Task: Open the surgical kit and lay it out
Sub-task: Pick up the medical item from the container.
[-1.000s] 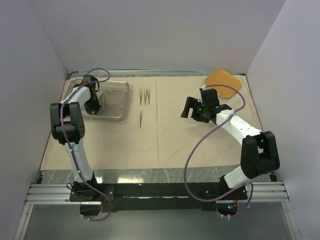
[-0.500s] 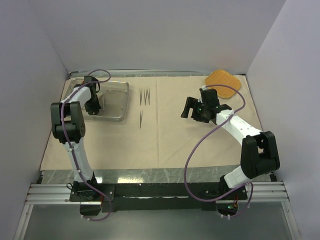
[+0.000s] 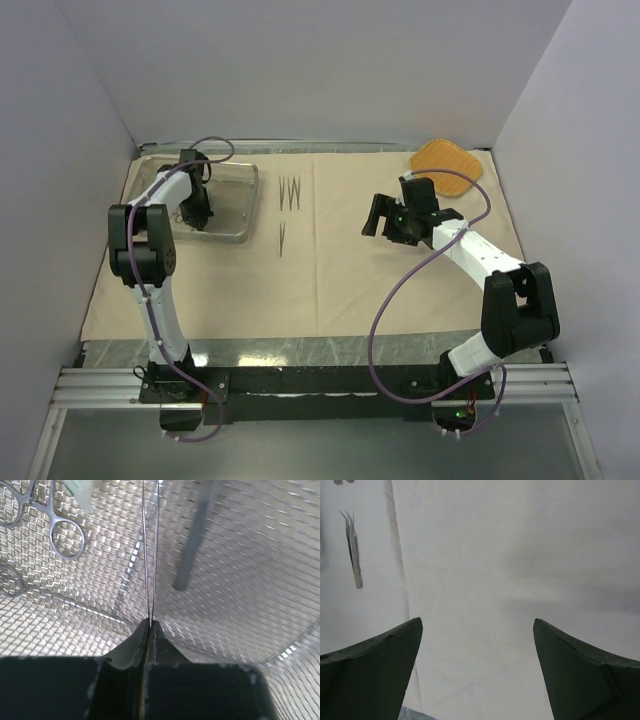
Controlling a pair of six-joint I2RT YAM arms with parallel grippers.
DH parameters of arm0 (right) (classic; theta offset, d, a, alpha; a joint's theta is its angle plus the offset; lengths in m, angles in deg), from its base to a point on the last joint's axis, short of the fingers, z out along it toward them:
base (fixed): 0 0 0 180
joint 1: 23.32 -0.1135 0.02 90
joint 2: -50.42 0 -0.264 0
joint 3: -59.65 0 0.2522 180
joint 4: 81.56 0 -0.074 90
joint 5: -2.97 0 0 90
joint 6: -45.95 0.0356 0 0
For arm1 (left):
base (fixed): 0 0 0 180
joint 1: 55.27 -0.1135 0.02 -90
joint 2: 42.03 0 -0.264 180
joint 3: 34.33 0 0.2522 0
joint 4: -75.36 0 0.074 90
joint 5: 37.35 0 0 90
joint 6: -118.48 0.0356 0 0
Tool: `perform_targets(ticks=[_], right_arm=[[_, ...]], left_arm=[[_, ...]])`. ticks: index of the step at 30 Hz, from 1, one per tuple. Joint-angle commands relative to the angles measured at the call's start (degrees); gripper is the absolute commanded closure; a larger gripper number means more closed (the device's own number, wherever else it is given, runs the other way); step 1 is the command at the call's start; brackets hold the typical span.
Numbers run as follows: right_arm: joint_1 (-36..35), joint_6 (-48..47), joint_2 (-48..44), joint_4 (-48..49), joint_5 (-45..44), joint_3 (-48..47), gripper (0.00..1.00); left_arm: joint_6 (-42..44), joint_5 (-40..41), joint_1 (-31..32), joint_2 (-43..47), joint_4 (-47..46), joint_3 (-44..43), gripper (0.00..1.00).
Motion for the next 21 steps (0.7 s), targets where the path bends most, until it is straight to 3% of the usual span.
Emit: perform_targets(ticks=[1,11,21], right_arm=[[0.0,-0.1,-1.2,1.6,-0.2,-1.0,0.00],[0.0,0.2,-1.9,2.0,-0.2,-0.6,0.00],[0.0,0.8,-4.0,2.5,-1.2,1.2,0.00]], left_arm=[[0.2,-1.0,1.7,6.6,1.3,-3.0,0.98],[-2.0,-3.1,6.4,11.4,2.0,-3.9,0.98],[-11.8,0.5,23.7,11.6,2.6,-4.6,0.98]])
